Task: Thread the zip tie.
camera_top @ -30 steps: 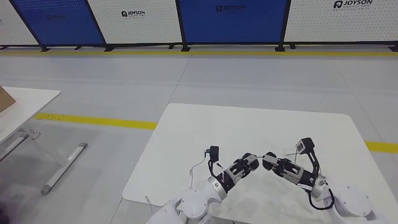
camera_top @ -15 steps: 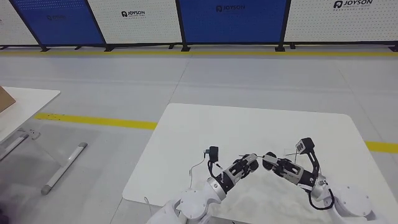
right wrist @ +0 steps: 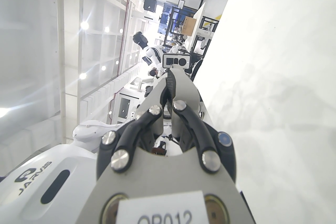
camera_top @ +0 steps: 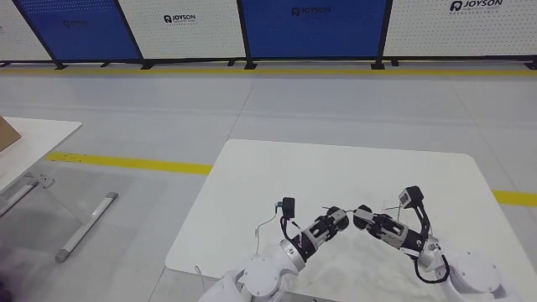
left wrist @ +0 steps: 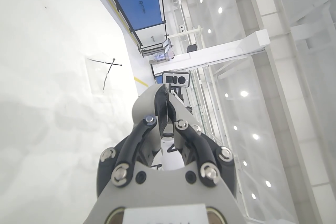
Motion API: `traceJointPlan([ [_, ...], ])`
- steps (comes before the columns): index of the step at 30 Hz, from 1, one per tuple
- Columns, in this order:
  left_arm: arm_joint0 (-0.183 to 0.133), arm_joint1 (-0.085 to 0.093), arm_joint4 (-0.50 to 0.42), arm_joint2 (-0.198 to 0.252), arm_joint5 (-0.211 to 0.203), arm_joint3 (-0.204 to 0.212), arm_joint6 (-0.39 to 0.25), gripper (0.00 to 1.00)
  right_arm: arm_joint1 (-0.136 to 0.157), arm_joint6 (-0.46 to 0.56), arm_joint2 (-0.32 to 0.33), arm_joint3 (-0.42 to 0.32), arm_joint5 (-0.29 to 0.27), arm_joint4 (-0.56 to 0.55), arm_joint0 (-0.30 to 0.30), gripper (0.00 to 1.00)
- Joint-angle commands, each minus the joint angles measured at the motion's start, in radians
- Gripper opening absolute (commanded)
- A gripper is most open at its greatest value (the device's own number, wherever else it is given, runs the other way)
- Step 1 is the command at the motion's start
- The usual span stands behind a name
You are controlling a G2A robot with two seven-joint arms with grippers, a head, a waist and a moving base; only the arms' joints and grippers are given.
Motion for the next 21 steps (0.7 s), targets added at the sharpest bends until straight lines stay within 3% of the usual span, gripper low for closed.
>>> traceJointPlan([
  [1, 0.002, 0.0, 0.001, 0.0, 0.001, -0.002, -0.001, 0.0, 0.001, 0.004, 0.005, -0.003, 0.001, 0.0, -0.003, 0.45],
  [2, 0.003, 0.0, 0.002, -0.001, 0.002, -0.003, -0.001, 0.0, 0.001, 0.006, 0.007, -0.004, 0.001, 0.0, -0.004, 0.36],
  [3, 0.003, 0.0, 0.003, -0.001, 0.003, -0.003, -0.002, 0.0, 0.001, 0.006, 0.009, -0.005, 0.0, -0.001, -0.005, 0.07],
  [4, 0.004, 0.0, 0.005, -0.001, 0.004, -0.004, -0.002, 0.0, 0.001, 0.007, 0.011, -0.007, 0.0, -0.002, -0.007, 0.0],
  [21, 0.009, 0.0, 0.004, -0.009, 0.006, -0.011, -0.006, 0.0, 0.0, 0.005, 0.026, -0.016, 0.006, -0.014, -0.015, 0.0],
])
